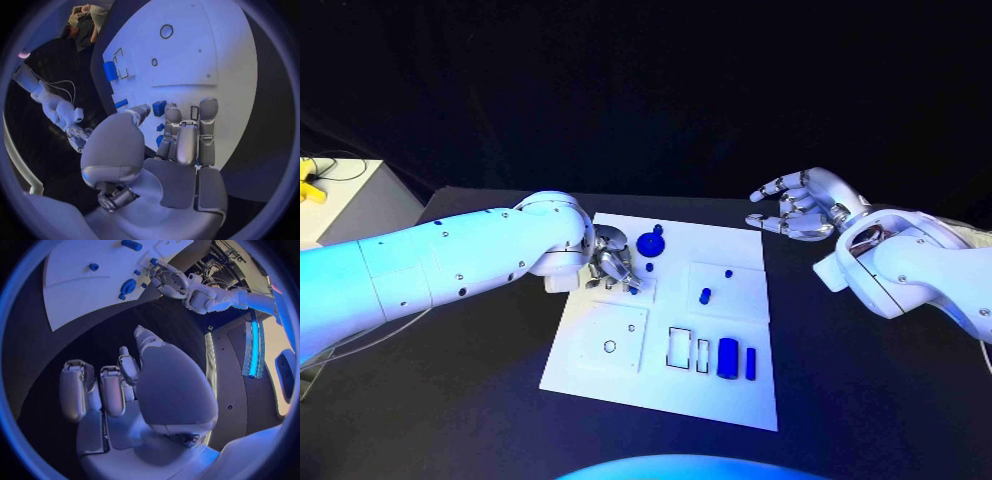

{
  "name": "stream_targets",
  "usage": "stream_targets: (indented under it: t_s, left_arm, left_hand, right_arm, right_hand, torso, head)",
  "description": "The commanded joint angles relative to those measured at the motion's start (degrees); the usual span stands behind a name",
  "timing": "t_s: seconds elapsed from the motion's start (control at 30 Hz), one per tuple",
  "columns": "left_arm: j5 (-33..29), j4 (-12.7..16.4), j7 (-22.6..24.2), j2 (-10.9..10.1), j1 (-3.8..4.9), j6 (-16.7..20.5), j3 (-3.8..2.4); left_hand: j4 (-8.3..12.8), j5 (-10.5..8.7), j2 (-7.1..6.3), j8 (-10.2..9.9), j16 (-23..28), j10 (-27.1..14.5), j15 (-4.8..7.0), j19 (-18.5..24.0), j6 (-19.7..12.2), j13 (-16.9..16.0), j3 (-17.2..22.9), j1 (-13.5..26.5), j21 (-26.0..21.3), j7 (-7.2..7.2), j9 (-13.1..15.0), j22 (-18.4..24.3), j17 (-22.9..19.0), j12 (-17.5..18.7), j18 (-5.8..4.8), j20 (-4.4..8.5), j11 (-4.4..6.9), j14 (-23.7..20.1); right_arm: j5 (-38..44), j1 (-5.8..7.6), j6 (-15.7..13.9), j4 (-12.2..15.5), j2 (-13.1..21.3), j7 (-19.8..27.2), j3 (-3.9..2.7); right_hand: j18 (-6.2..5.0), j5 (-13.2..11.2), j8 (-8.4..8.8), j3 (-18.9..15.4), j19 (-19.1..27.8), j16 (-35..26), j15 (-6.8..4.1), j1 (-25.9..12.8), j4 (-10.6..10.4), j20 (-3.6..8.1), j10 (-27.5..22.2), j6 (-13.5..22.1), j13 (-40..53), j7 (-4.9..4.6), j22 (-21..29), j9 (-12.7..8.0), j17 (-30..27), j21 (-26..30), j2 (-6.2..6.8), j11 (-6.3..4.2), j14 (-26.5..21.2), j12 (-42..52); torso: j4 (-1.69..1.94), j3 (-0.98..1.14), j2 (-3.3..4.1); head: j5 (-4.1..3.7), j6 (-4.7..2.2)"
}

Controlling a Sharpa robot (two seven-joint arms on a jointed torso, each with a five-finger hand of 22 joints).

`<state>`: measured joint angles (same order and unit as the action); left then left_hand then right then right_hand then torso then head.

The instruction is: Assemble the parts on the task board

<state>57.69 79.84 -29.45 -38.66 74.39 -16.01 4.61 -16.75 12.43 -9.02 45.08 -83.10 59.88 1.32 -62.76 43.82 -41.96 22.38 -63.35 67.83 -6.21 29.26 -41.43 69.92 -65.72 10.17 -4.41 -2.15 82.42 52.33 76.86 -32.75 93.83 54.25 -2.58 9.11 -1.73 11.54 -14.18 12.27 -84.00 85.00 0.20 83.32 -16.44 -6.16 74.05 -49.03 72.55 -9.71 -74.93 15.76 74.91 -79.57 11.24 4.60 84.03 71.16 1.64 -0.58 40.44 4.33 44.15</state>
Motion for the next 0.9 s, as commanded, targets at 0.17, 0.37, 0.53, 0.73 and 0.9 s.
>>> stream_targets:
  t_s: [0.17,0.37,0.53,0.73,0.9]
  left_arm:
    - [-0.06,0.05,0.00,0.19,0.06,-1.30,0.00]
    - [-0.26,0.10,0.02,0.27,0.06,-1.52,0.00]
    - [-1.00,0.19,0.05,0.20,0.05,-1.48,0.00]
    - [-2.88,0.39,0.15,0.00,0.05,-0.52,0.00]
    - [-4.01,0.56,0.27,-0.26,0.04,0.45,-0.01]
  left_hand:
    - [0.12,0.21,0.95,0.53,-0.24,-0.48,0.19,-0.03,-0.71,0.18,1.17,-2.09,-0.14,0.11,0.64,-0.01,0.21,0.33,-0.98,-0.08,0.17,0.35]
    - [0.15,0.27,1.56,0.64,-0.30,-0.48,0.26,-0.03,-0.81,0.20,2.46,-3.88,-0.05,0.21,1.15,-0.07,0.40,0.32,-1.00,-0.06,0.27,0.37]
    - [0.24,0.30,2.47,1.05,-0.37,-0.33,0.49,-0.08,-0.79,0.15,5.06,-6.24,0.14,0.49,2.03,-0.23,0.63,0.27,-1.01,0.02,0.54,0.44]
    - [0.78,0.33,2.36,2.66,-0.74,0.44,0.92,-0.64,-1.34,-0.23,13.35,-10.05,1.01,0.94,4.75,-1.28,1.74,0.06,-1.18,0.37,1.06,0.92]
    - [1.18,0.22,0.86,3.85,-0.94,1.09,1.03,-0.84,-1.61,-0.49,17.77,-9.52,1.48,1.15,6.75,-1.72,2.37,-0.25,-1.28,0.48,1.16,1.19]
  right_arm:
    - [0.10,0.00,1.16,-0.15,-0.25,-0.02,-0.02]
    - [0.10,0.00,1.44,-0.28,-0.38,-0.16,-0.01]
    - [0.10,-0.01,1.60,-0.42,-0.48,-0.23,-0.01]
    - [0.10,-0.04,1.81,-0.60,-0.62,-0.36,-0.01]
    - [0.10,-0.06,2.10,-0.71,-0.70,-0.50,0.00]
  right_hand:
    - [-0.84,0.31,-0.04,0.13,-0.66,-0.30,0.18,-0.28,-0.18,-0.14,-0.42,0.47,-0.06,0.04,-8.69,-0.06,6.77,0.38,0.33,0.16,3.46,-0.27]
    - [-0.86,0.35,-0.04,0.14,-0.63,-0.37,0.19,-0.31,-0.18,-0.15,-0.42,0.49,-0.06,0.03,-8.65,-0.06,6.68,0.44,0.30,0.16,3.43,-0.26]
    - [-0.86,0.35,-0.04,0.14,-0.63,-0.37,0.19,-0.31,-0.18,-0.15,-0.42,0.49,-0.06,0.03,-8.65,-0.06,6.68,0.44,0.30,0.16,3.43,-0.26]
    - [-0.86,0.35,-0.04,0.14,-0.63,-0.37,0.19,-0.31,-0.18,-0.15,-0.42,0.49,-0.06,0.03,-8.65,-0.06,6.68,0.44,0.30,0.16,3.43,-0.26]
    - [-0.88,0.41,-0.06,0.14,-0.58,-0.39,0.20,-0.39,-0.17,-0.16,-0.45,0.50,-0.09,0.02,-8.58,-0.07,6.65,0.56,0.24,0.17,3.41,-0.28]
  torso:
    - [0.05,0.04,0.02]
    - [0.04,0.04,0.00]
    - [0.06,0.03,0.04]
    - [0.05,0.02,0.05]
    - [0.07,-0.02,0.05]
  head:
    - [-0.11,0.16]
    - [-0.15,0.31]
    - [-0.21,0.37]
    - [-0.26,0.32]
    - [-0.34,0.26]
